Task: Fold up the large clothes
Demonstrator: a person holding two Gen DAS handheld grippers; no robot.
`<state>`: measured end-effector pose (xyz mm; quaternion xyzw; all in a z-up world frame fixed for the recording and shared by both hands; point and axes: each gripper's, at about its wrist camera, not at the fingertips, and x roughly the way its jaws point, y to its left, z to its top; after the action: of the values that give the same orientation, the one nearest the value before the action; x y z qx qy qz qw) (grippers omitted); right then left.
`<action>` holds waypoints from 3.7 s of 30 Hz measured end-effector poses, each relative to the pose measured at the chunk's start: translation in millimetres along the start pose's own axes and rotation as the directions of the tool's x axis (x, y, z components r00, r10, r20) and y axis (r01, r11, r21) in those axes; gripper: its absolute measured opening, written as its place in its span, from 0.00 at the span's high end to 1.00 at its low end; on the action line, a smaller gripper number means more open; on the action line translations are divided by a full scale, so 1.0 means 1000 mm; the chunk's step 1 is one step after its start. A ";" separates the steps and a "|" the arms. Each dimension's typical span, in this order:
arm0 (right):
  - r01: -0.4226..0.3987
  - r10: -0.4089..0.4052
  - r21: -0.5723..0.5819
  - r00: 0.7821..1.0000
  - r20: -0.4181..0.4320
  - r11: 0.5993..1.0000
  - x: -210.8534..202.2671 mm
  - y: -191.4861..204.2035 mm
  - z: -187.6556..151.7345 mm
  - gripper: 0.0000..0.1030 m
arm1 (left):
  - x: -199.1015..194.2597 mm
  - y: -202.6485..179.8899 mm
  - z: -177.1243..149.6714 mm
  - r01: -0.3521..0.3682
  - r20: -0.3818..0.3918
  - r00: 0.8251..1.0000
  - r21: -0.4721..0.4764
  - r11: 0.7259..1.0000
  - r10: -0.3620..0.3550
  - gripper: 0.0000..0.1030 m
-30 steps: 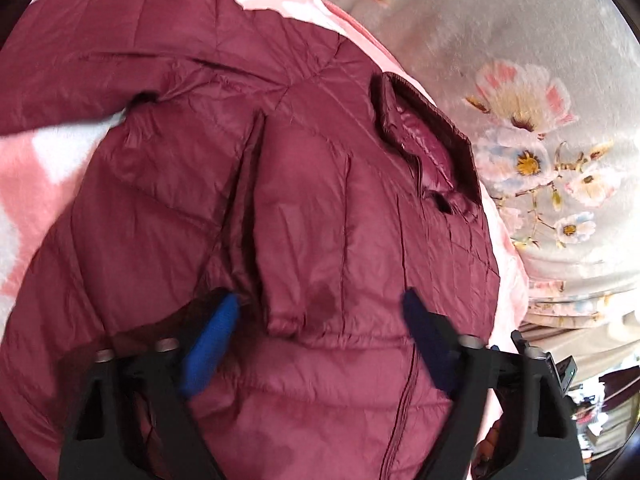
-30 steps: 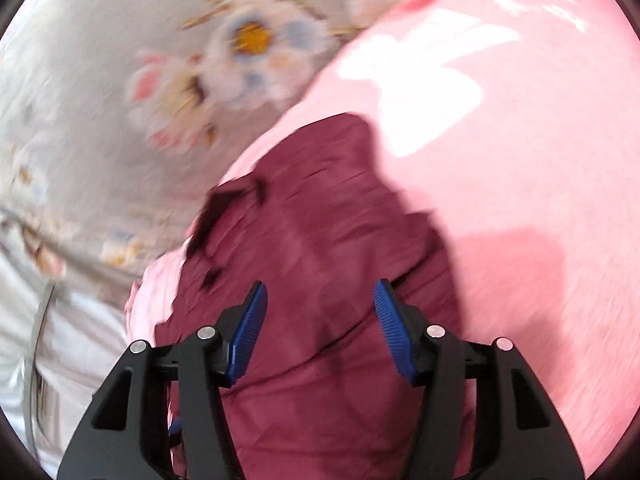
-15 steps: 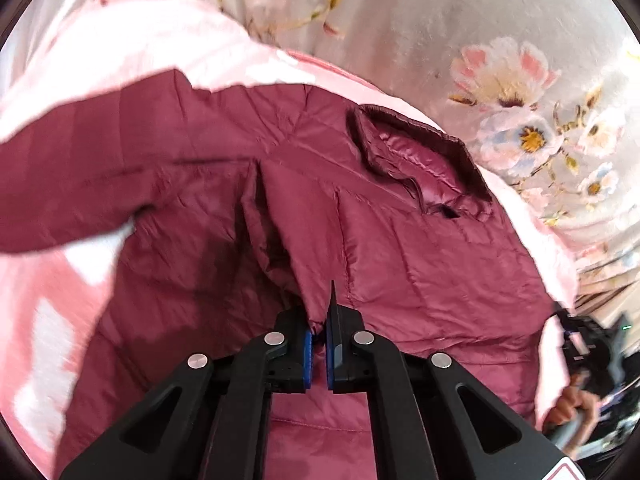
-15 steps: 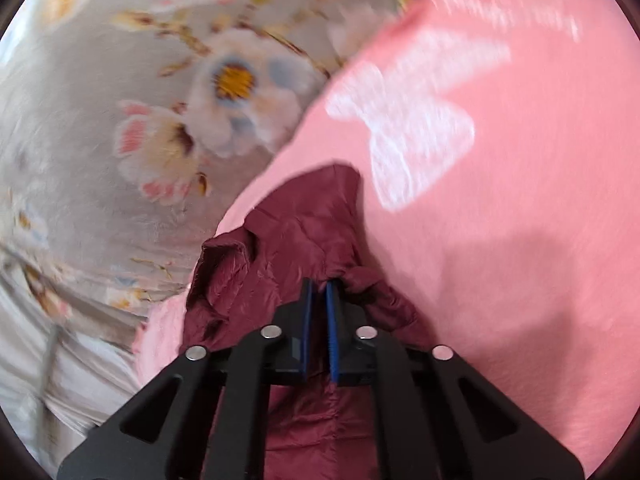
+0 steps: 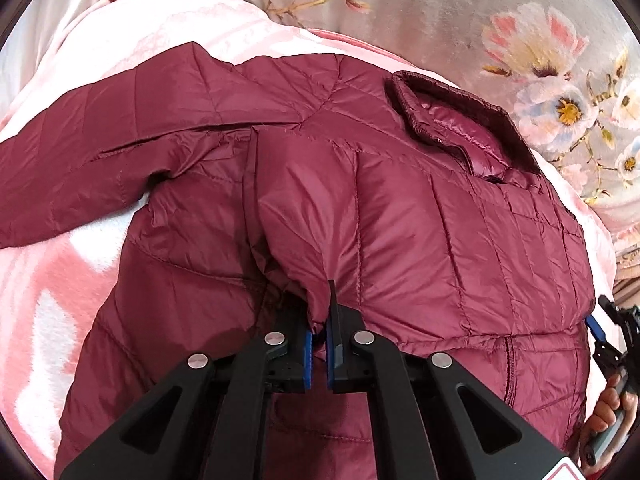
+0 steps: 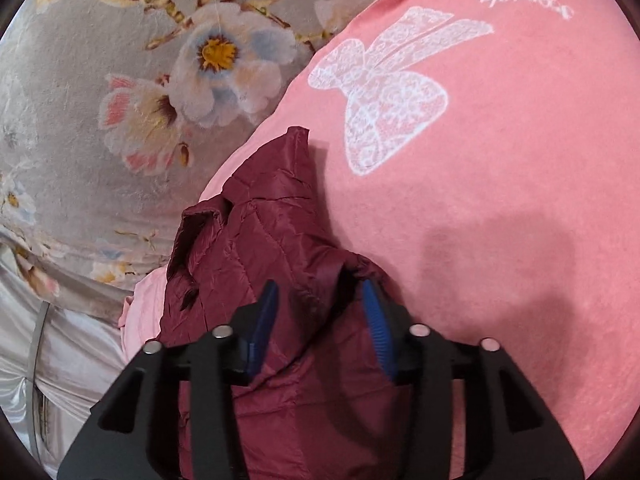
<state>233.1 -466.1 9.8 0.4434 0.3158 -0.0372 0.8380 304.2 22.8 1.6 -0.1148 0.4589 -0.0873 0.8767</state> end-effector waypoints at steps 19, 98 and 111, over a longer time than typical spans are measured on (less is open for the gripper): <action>0.246 -0.245 -0.138 0.969 0.028 0.959 0.016 0.000 -0.019 0.98 | 0.004 0.003 -0.002 -0.059 0.020 0.998 0.086 0.995 0.057 0.91; 0.218 -0.276 -0.689 0.961 0.028 0.691 0.023 0.155 -0.261 0.49 | -0.122 0.351 -0.015 0.000 0.118 0.986 -0.694 0.720 0.114 0.36; 0.233 -0.244 -0.628 0.967 0.070 0.742 -0.015 0.133 -0.261 0.46 | -0.168 0.151 0.083 0.012 0.302 0.952 -0.205 0.979 0.052 1.00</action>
<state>137.3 -189.1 7.4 0.0928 0.3708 -0.0320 0.9235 285.2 220.5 136.4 -0.2116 0.3255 -0.0118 0.9215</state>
